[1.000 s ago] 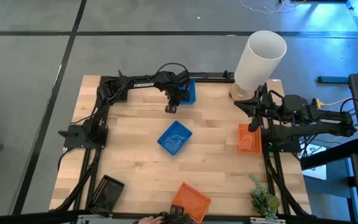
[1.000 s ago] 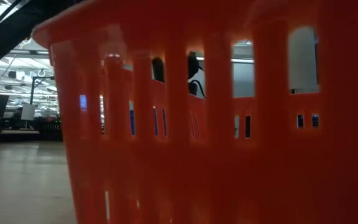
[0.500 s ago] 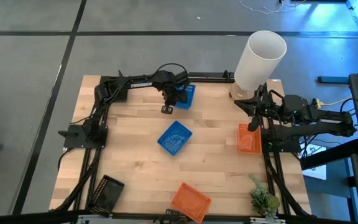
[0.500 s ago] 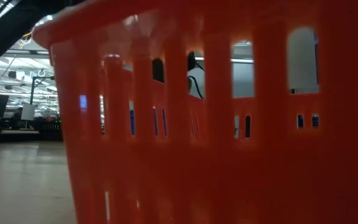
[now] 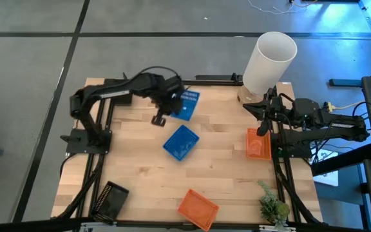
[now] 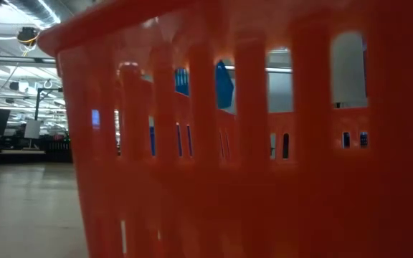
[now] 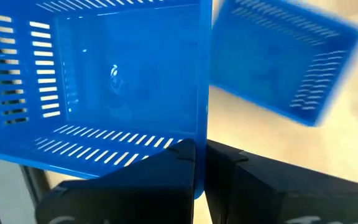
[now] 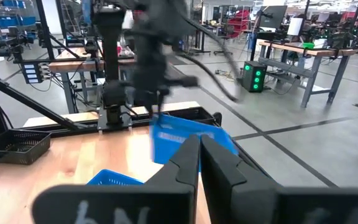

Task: Stack baskets by color
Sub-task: Stack the top blue bin on the bottom blue bin

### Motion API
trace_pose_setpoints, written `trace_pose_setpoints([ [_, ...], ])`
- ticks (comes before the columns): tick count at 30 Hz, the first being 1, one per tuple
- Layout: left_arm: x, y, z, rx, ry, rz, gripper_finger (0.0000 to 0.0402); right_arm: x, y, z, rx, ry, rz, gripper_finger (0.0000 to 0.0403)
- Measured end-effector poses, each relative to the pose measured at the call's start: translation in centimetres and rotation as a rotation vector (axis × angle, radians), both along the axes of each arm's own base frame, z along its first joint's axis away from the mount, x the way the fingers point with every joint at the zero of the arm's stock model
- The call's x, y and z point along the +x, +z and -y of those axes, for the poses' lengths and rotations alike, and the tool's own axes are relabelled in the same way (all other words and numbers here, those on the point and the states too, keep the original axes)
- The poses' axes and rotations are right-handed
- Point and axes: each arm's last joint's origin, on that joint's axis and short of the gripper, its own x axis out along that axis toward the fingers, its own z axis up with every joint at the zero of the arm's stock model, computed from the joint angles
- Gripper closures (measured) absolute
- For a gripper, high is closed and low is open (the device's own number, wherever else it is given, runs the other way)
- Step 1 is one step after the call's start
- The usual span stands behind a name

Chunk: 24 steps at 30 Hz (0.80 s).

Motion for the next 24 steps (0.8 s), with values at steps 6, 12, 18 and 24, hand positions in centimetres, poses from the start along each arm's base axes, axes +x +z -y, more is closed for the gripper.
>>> trace_pose_setpoints([
  [6,-0.6,1.2,5.7,-0.022,-0.116,-0.015,0.0401,0.0,0.0,0.0,-0.031,0.001,-0.009,0.0386],
  [12,0.1,0.3,9.7,-0.018,-0.165,-0.056,0.0401,0.0,0.0,0.0,-0.037,0.002,-0.011,0.0386],
  [18,1.2,-1.4,11.8,-0.010,-0.225,-0.115,0.0401,0.0,0.0,0.0,-0.037,0.002,-0.012,0.0386],
  [24,1.8,-3.3,11.9,0.007,-0.252,-0.200,0.0401,0.0,0.0,0.0,-0.046,0.002,-0.014,0.0386],
])
